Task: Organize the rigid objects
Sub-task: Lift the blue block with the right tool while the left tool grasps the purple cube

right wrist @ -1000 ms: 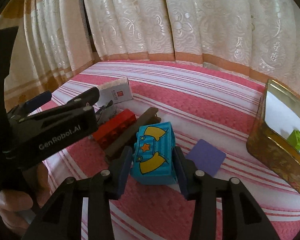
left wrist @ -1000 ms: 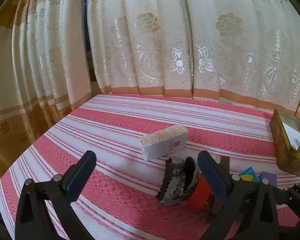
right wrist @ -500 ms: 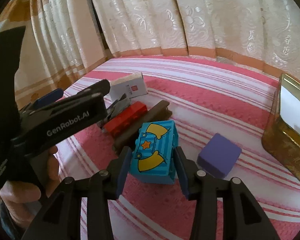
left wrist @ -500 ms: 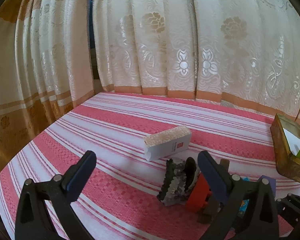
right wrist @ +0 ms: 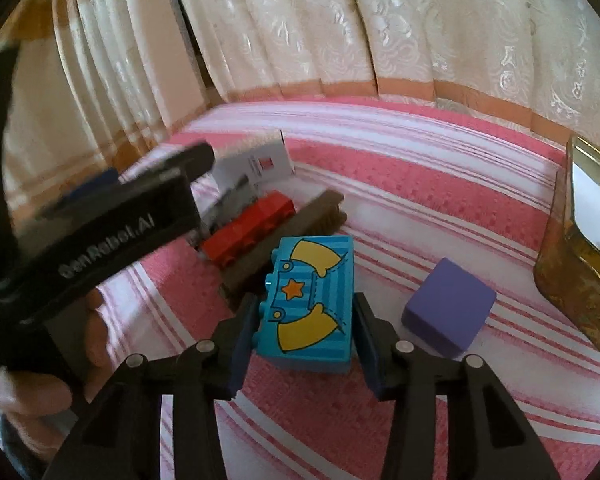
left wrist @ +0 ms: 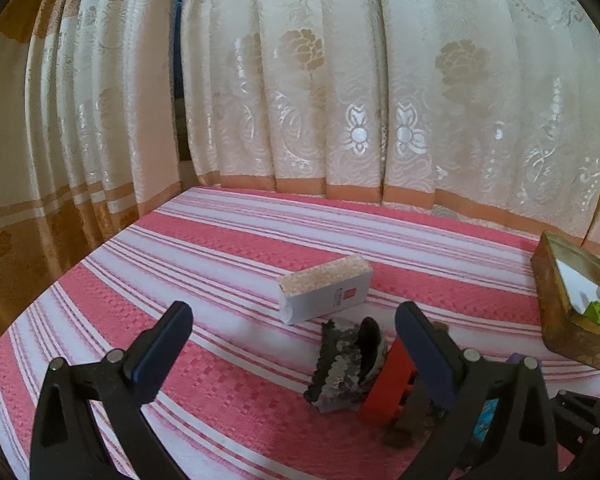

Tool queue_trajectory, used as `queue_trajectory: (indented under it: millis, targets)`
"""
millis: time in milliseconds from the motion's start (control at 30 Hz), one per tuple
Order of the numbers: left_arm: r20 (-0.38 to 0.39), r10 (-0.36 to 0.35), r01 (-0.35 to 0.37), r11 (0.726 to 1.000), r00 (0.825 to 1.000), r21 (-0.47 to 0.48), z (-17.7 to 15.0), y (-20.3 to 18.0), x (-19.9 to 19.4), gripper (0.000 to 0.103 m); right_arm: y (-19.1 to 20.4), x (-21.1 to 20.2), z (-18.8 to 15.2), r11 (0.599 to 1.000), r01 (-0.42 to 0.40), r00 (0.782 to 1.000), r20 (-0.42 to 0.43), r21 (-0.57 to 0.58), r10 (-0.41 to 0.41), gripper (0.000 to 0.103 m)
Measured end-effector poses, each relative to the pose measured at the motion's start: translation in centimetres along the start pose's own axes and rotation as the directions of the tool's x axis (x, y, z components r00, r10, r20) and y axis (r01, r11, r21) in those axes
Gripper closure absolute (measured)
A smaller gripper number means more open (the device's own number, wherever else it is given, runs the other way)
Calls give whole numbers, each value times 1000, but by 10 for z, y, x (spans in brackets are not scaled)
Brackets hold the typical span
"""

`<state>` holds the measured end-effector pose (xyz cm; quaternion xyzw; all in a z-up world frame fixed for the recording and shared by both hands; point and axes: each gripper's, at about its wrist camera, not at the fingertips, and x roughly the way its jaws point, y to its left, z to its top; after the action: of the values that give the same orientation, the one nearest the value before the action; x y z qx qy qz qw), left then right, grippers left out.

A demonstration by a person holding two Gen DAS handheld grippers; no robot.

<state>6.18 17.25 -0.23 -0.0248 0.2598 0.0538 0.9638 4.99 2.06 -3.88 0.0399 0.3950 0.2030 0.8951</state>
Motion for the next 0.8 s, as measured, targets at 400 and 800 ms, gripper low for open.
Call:
queue_trajectory:
  millis: [400, 800]
  targets:
    - [-18, -286, 287, 954, 958, 92, -3, -51, -16, 0, -74, -92, -5, 961, 224, 909, 322, 161, -266, 55]
    - [-248, -344, 404, 878, 906, 258, -15, -146, -4, 16, -112, -125, -14, 914, 334, 836, 375, 231, -400, 55]
